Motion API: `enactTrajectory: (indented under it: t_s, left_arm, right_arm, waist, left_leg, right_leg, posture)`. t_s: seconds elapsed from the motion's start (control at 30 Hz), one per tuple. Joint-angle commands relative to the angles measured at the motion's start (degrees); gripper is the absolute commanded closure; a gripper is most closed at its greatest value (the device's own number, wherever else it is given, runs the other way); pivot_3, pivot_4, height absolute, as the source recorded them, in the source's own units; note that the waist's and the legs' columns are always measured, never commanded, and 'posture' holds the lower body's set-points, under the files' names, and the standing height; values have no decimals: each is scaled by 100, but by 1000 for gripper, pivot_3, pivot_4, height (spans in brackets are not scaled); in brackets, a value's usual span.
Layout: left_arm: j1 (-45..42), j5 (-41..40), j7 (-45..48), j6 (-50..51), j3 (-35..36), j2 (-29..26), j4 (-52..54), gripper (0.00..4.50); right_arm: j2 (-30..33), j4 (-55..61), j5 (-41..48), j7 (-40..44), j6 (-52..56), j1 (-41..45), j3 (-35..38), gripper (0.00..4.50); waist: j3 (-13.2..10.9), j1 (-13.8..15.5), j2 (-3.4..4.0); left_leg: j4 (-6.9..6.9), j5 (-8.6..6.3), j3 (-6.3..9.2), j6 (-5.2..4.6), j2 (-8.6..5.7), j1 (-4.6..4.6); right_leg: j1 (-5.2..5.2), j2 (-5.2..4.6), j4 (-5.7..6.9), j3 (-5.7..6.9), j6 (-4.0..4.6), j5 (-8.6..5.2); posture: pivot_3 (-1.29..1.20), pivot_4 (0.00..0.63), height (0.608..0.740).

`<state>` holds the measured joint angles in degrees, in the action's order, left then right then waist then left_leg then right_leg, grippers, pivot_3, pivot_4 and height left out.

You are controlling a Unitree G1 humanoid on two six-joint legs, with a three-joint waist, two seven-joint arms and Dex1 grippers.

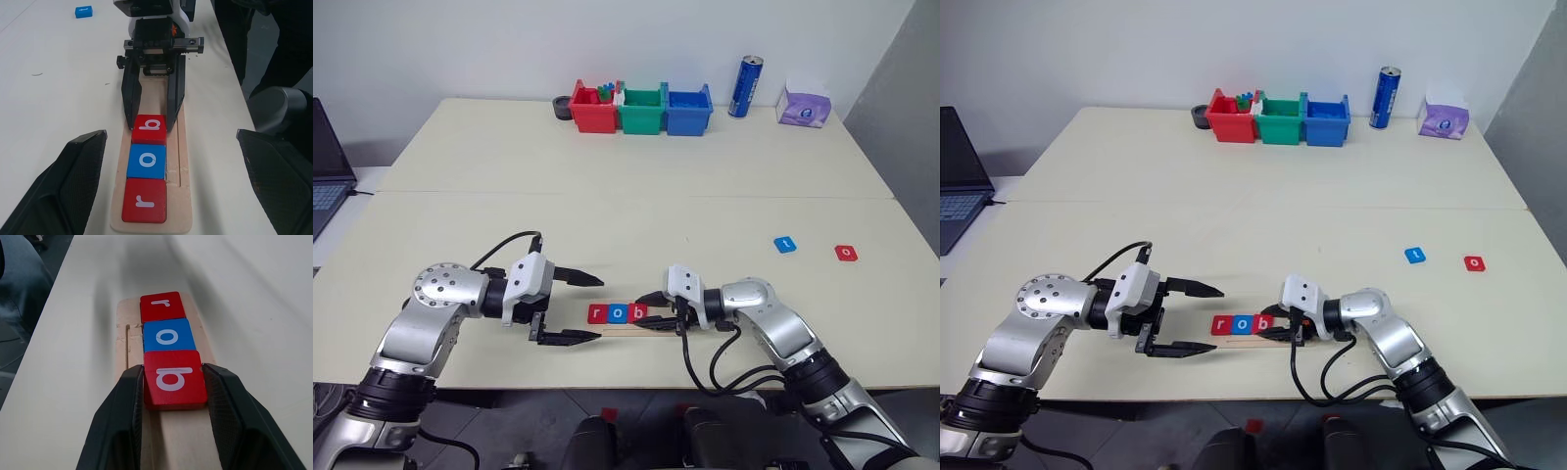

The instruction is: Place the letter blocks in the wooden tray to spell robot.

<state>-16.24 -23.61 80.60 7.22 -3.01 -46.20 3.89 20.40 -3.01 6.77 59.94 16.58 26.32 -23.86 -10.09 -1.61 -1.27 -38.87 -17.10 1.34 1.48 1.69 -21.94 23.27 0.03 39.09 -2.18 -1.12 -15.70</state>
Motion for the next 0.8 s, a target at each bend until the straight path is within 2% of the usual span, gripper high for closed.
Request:
enactTrajectory:
  t_s: [0.03,0.1,0.37,0.4,0.7,0.8]
  left_arm:
    - [-112,4,-15,-49,20,17,75,0]
    - [-130,14,-13,-55,16,29,56,0]
    - [-183,54,-9,-95,-3,68,-16,0]
    - [-193,58,-9,-102,-4,75,-26,0]
    - [-264,123,24,-164,-12,149,-125,0]
    - [-310,145,26,-202,-19,170,-184,0]
  right_arm:
    - [10,43,-34,30,-156,80,3,3041]
    - [7,17,-52,41,-175,93,12,3041]
    - [25,25,-41,103,-172,116,58,252]
    - [30,61,-11,105,-143,116,88,41]
    - [370,514,434,265,226,77,580,41]
    - [503,584,492,266,233,-17,657,656]
  waist:
    - [0,0,0]
    - [0,-1,0]
    - [0,-1,0]
    - [0,-1,0]
    - [0,2,0]
    - [0,0,0]
  left_leg:
    - [0,0,0,0,0,0]
    - [0,0,-1,0,0,0]
    - [0,0,0,0,0,0]
    - [0,0,0,0,0,0]
    - [0,0,0,0,0,-1]
    - [0,0,0,0,0,0]
  right_leg:
    - [0,0,0,0,0,0]
    - [0,0,0,0,0,0]
    - [0,0,0,0,0,0]
    - [0,0,0,0,0,0]
    - [0,-1,0,1,0,0]
    - [0,-1,-1,1,0,0]
  posture:
    - [0,150,740]
    - [0,150,740]
    - [0,150,740]
    - [0,150,740]
    - [0,150,740]
    - [0,150,740]
